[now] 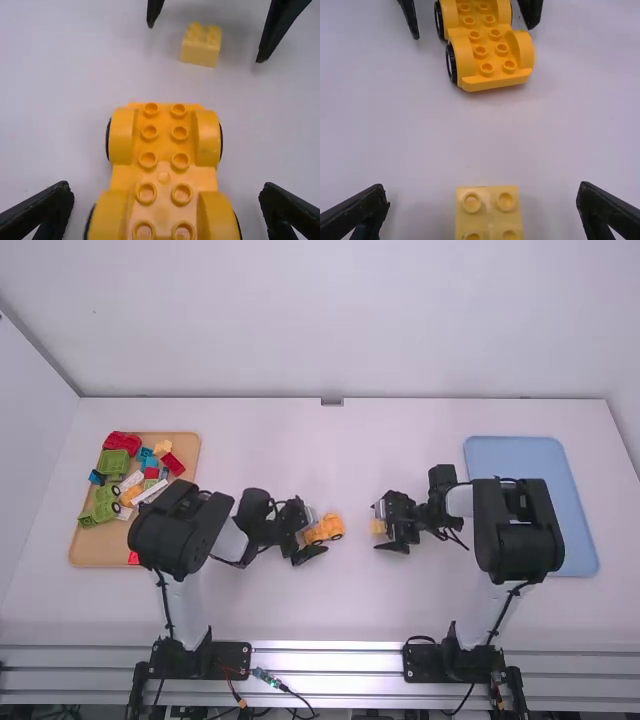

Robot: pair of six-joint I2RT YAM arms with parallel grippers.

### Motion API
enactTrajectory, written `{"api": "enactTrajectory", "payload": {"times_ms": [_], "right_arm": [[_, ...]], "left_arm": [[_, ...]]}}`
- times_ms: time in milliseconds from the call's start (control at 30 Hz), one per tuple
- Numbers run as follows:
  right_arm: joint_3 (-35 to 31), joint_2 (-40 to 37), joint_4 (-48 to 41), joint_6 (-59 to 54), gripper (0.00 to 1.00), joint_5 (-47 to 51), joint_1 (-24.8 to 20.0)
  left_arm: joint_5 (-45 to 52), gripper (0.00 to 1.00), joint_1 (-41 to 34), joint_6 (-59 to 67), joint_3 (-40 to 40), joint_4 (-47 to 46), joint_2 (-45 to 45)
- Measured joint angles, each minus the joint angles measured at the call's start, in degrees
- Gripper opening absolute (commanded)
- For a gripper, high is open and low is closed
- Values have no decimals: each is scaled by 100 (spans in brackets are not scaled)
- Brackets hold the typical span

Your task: Assemble lego blocks to make yellow taxi

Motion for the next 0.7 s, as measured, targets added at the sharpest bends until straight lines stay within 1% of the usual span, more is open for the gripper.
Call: {"api": "enactTrajectory", "payload": {"times_ms": [67, 200, 300, 367, 433, 500, 533, 633, 667, 700], "right_arm": [[0, 0, -11, -4, 99, -2, 0], [2, 0, -20, 2, 99, 2, 0], [2, 0, -15, 0, 99, 0, -2], [0, 0, -17, -2, 99, 0, 0], [2, 0, -15, 0, 99, 0, 0], [0, 0, -15, 2, 99, -2, 0], [0, 0, -15, 4, 99, -2, 0], [0, 0, -17, -2, 99, -4, 0], [0, 0, -17, 0, 99, -2, 0], [2, 0, -15, 0, 99, -4, 0]], "left_arm": [[17, 99, 0, 52, 151, -398, 0], [59, 99, 0, 282, 446, -892, 0], [59, 100, 0, 365, 494, -990, 0], [61, 97, 0, 398, 494, -999, 0], [50, 86, -2, 424, 492, -997, 0], [2, 85, -2, 446, 490, -953, 0], [-7, 82, -2, 450, 490, -933, 0], [-55, 68, -28, 450, 450, -872, 0], [-52, 67, -28, 468, 448, -874, 0], [-66, 60, -28, 466, 444, -876, 0]]}}
